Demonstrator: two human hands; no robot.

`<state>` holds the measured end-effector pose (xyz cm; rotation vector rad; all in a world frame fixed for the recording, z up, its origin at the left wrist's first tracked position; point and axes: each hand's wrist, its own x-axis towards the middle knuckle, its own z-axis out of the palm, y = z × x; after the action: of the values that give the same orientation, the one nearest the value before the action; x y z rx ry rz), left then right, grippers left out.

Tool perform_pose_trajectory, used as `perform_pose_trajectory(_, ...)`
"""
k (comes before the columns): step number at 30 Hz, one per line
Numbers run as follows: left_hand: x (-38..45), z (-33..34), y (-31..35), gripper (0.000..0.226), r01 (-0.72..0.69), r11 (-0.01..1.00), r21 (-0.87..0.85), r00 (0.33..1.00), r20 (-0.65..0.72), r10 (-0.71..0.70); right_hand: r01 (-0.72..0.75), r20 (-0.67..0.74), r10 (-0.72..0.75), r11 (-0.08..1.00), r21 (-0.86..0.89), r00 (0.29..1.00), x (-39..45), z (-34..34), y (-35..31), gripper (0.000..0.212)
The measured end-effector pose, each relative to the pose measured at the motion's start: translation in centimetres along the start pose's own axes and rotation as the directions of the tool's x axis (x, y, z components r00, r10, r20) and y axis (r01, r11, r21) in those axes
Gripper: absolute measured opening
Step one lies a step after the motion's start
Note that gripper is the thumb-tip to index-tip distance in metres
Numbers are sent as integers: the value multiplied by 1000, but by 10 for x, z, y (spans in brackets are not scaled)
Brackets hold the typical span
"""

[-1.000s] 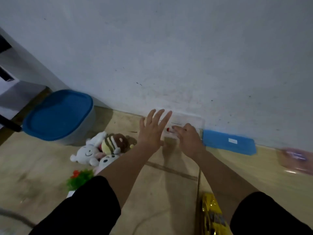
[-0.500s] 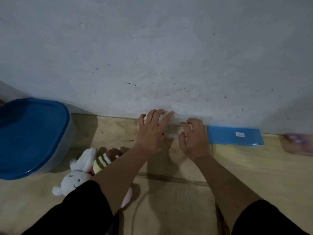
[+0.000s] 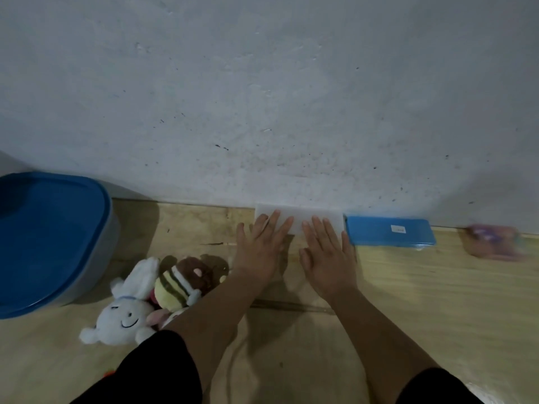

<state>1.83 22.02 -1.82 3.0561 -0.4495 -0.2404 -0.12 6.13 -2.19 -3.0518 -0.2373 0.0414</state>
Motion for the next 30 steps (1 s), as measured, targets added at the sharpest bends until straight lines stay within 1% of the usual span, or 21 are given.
perform_pose_trajectory(3, -1, 0, 5, 67, 36, 999, -8, 998, 46, -35, -28, 21, 28, 999, 22, 999, -3, 3, -5, 60)
perform_pose_trajectory(6, 0, -7, 5, 69, 48, 999, -17, 996, 71, -46, -89, 58, 84, 991, 97, 995, 3, -4, -7, 55)
perform_pose_trajectory(8, 1, -19, 2, 70, 61, 996, -60, 993, 102, -55, -99, 103, 87, 988, 121, 991, 10, -16, -5, 53)
perform_pose_trajectory(9, 0, -27, -1, 70, 78, 993, -90, 992, 105, -69, -87, 119, 75, 991, 99, 990, 13, -23, -4, 53)
perform_pose_trajectory(11, -10, -44, -12, 69, 136, 978, -158, 990, 54, -129, -40, 87, 38, 999, 11, 995, 18, -39, -6, 53)
perform_pose_trajectory(12, -18, -52, -20, 69, 168, 969, -180, 986, 14, -168, -24, 56, 24, 1000, -9, 998, 19, -48, -10, 53)
perform_pose_trajectory(13, -30, -59, -31, 68, 198, 961, -193, 978, -27, -207, -11, 35, 10, 1000, 6, 999, 20, -57, -18, 53)
perform_pose_trajectory(14, -44, -66, -43, 66, 225, 954, -198, 968, -65, -242, 10, 25, -11, 998, 58, 1000, 20, -65, -29, 52)
perform_pose_trajectory(16, -76, -81, -72, 61, 276, 942, -192, 943, -136, -304, 99, 26, -105, 982, 161, 994, 18, -80, -56, 51)
perform_pose_trajectory(19, -130, -102, -116, 66, 367, 907, -209, 888, -210, -408, 261, -1, -265, 947, 186, 964, 7, -98, -106, 50)
perform_pose_trajectory(21, -149, -108, -139, 77, 411, 890, -198, 873, -195, -447, 318, -5, -323, 930, 184, 946, 5, -104, -131, 50)
perform_pose_trajectory(25, -203, -108, -193, 98, 487, 867, -103, 845, -194, -497, 479, 13, -487, 863, 162, 873, -1, -111, -213, 57)
perform_pose_trajectory(27, -221, -100, -219, 103, 487, 871, -62, 851, -192, -489, 539, 11, -549, 825, 172, 836, -3, -106, -258, 62)
perform_pose_trajectory(30, -234, -86, -259, 114, 463, 886, -21, 876, -139, -461, 597, 63, -605, 794, 111, 793, -11, -84, -317, 66)
